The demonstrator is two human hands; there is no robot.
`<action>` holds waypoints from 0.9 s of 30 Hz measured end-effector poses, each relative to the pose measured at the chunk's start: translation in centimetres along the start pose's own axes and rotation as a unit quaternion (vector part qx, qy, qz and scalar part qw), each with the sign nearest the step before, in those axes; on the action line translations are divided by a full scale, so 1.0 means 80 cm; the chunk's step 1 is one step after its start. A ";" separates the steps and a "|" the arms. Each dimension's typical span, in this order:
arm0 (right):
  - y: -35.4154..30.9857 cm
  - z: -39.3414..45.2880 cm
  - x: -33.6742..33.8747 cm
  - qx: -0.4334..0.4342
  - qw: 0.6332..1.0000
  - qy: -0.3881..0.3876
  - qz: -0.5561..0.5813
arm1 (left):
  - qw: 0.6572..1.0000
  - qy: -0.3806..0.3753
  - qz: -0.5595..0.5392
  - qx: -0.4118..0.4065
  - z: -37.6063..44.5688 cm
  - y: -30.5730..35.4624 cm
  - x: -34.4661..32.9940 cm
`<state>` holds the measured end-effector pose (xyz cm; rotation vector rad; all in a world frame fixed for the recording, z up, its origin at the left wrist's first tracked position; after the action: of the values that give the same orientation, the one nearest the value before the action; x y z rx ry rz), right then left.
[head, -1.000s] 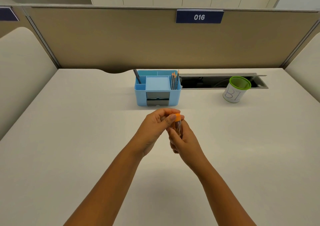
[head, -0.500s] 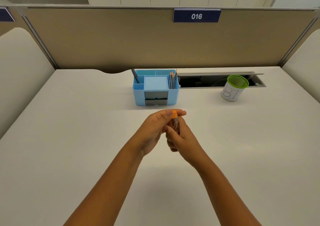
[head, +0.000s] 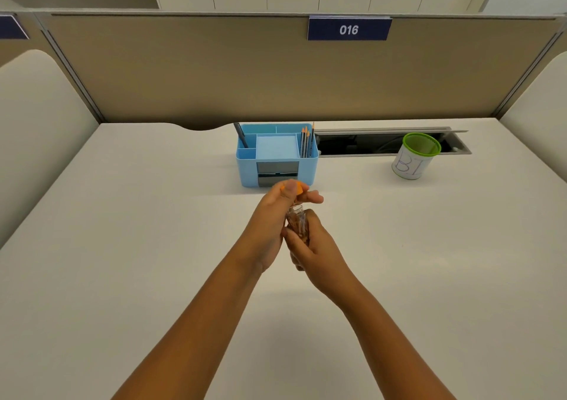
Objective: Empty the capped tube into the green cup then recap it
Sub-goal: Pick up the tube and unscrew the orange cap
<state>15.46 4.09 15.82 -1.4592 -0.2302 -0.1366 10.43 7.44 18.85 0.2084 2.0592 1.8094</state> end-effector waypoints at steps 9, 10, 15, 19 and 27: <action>-0.005 0.002 -0.001 0.004 0.999 0.004 0.041 | 0.999 -0.046 -0.012 0.005 -0.003 0.008 -0.010; -0.005 0.002 0.000 0.003 0.999 0.004 0.042 | 0.999 -0.050 -0.017 0.004 -0.003 0.008 -0.011; -0.006 0.001 0.001 0.003 0.999 0.003 0.049 | 0.998 -0.062 -0.028 -0.003 -0.002 0.007 -0.014; -0.011 -0.001 0.002 0.015 0.997 0.006 0.074 | 0.996 -0.074 -0.052 -0.005 -0.002 0.008 -0.016; -0.013 -0.001 0.005 0.032 0.999 0.021 0.030 | 0.995 -0.039 -0.089 0.006 0.000 -0.002 -0.008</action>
<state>15.58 3.93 16.90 -1.3963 -0.1549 -0.1110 11.07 7.17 18.85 0.0927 1.9690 1.6562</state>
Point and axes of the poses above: each hand's wrist, its own z-axis towards the middle knuckle, its own x-axis out of the back of the hand, y = z × x, the point moved 10 cm from there along z, towards the middle knuckle, and after that the axes turned 3 degrees about x, right-handed, at the moved point
